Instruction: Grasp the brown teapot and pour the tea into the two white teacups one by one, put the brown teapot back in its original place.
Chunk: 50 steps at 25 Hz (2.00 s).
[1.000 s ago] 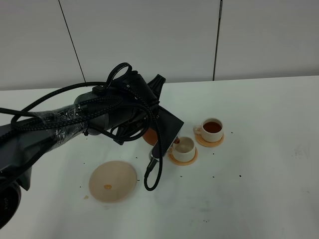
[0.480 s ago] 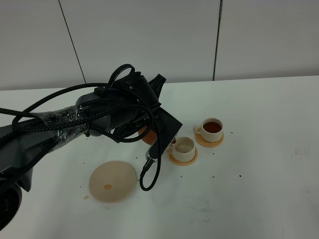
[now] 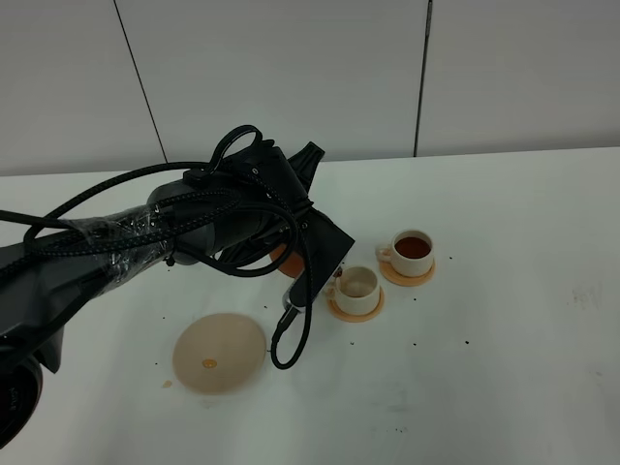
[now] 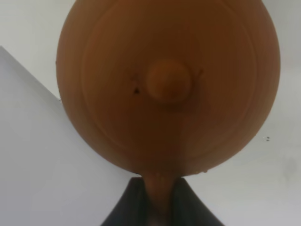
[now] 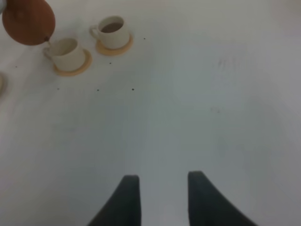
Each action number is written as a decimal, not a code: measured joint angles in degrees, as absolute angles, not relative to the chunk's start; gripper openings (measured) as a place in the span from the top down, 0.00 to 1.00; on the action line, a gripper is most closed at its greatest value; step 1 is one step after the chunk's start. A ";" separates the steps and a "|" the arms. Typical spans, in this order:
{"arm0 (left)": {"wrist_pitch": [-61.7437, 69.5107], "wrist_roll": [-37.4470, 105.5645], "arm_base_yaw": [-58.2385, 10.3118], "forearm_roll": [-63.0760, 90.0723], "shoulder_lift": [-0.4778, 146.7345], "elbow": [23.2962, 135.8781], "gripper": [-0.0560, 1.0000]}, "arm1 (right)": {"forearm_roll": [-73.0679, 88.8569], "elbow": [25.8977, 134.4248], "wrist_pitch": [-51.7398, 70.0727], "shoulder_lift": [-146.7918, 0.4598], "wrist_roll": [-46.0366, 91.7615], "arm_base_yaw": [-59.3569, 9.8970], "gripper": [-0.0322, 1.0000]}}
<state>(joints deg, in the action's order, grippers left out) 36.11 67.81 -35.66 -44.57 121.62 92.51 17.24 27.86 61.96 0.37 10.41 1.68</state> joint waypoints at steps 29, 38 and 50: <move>30.75 67.81 -35.72 -47.93 121.62 92.51 0.78 | 17.24 27.86 61.96 0.37 10.41 1.68 0.73; 30.25 68.78 -35.72 -48.39 121.62 92.51 0.78 | 17.24 27.86 61.96 0.37 10.41 1.68 0.73; 29.78 71.98 -35.72 -48.40 121.62 92.51 0.78 | 17.24 27.86 61.96 0.37 10.41 1.68 0.73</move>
<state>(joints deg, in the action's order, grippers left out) 29.78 71.98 -35.72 -48.40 121.62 92.51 17.24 27.86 61.96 0.37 10.41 1.68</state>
